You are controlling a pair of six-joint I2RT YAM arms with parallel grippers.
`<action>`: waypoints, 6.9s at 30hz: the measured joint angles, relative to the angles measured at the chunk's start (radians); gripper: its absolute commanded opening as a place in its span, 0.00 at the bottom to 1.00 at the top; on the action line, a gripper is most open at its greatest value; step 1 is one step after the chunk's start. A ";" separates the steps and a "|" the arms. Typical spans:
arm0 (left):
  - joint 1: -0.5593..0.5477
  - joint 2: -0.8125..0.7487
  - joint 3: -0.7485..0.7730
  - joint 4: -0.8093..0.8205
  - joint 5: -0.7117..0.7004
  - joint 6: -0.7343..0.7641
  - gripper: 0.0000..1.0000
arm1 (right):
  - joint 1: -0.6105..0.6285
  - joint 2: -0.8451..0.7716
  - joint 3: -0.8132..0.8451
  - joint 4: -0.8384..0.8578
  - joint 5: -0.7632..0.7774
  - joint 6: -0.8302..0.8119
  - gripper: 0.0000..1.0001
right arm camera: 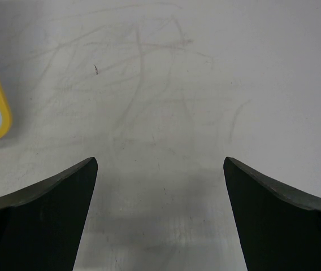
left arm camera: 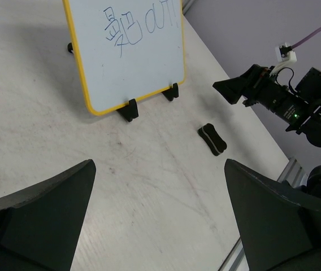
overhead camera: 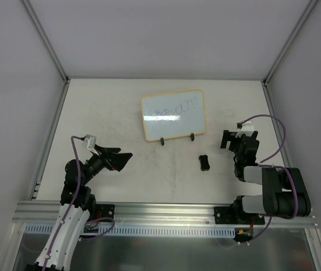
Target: Erase the whiteboard
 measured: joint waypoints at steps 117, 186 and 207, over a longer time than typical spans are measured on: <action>0.000 2.052 1.155 0.993 0.663 -0.252 0.47 | 0.439 -0.148 0.410 -1.321 0.029 0.383 0.92; -0.004 2.068 1.186 1.028 0.715 -0.376 0.00 | 0.624 0.059 0.478 -1.265 0.164 0.497 0.24; -0.006 2.054 1.166 1.028 0.707 -0.350 0.00 | 0.652 0.054 0.488 -1.290 0.188 0.533 0.13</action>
